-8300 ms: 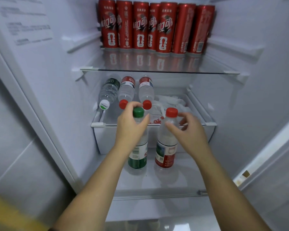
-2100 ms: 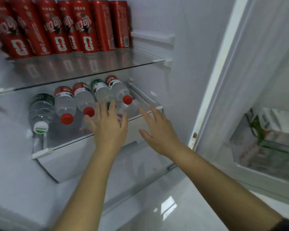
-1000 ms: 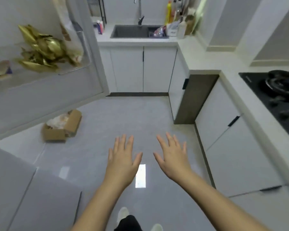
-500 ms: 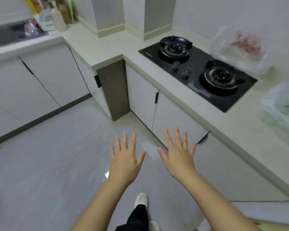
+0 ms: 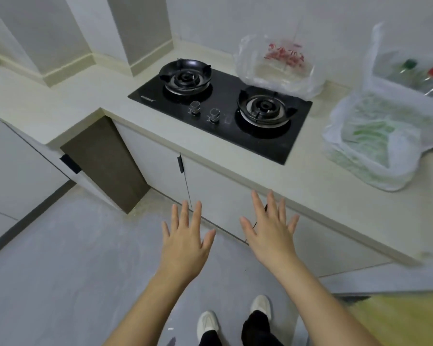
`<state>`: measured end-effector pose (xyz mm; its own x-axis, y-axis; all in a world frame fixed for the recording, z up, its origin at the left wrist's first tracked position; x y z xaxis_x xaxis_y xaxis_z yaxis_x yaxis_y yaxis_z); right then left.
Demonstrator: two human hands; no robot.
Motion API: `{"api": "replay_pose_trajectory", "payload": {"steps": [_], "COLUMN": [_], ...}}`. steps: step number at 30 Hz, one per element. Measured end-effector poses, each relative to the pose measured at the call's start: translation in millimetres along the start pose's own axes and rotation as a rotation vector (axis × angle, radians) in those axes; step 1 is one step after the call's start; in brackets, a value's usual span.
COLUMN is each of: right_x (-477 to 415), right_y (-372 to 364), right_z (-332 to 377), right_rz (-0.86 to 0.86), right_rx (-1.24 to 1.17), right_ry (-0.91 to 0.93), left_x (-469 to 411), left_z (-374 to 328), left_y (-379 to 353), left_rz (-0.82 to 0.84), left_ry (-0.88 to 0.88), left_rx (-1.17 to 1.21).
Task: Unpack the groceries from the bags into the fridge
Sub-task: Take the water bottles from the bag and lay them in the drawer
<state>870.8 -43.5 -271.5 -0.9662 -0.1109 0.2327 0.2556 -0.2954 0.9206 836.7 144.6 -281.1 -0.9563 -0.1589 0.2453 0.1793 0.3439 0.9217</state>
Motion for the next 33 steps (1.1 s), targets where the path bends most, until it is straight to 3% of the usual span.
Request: {"api": "replay_pose_trajectory", "payload": {"steps": [19, 26, 33], "right_x": [-136.7, -171.2, -197.8], "right_y": [128.2, 167.0, 220.9], "right_z": [-184.7, -234.9, -301.8], "right_rz": [-0.105, -0.209, -0.297], "right_rx": [0.019, 0.045, 0.074], "right_ry": [-0.014, -0.062, -0.272], "left_x": [-128.2, -184.0, -244.5], "left_z": [-235.5, -308.1, -404.5], "left_y": [-3.5, 5.8, 10.8], "left_rz": [-0.079, -0.094, -0.068], "left_ry": [-0.121, -0.266, -0.511], "left_rx": [0.104, 0.094, 0.040]}}
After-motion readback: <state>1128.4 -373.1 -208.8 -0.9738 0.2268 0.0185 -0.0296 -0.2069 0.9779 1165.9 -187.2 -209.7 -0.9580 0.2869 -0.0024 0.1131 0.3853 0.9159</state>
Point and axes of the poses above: each hand's wrist, its own x-axis away from the middle knuckle, its own y-axis out of the back of the hand, z = x × y, the point moved 8 cm from there along -x, towards the middle knuckle, and after that the axes turned 5 degrees about y, right-handed, at the moved point
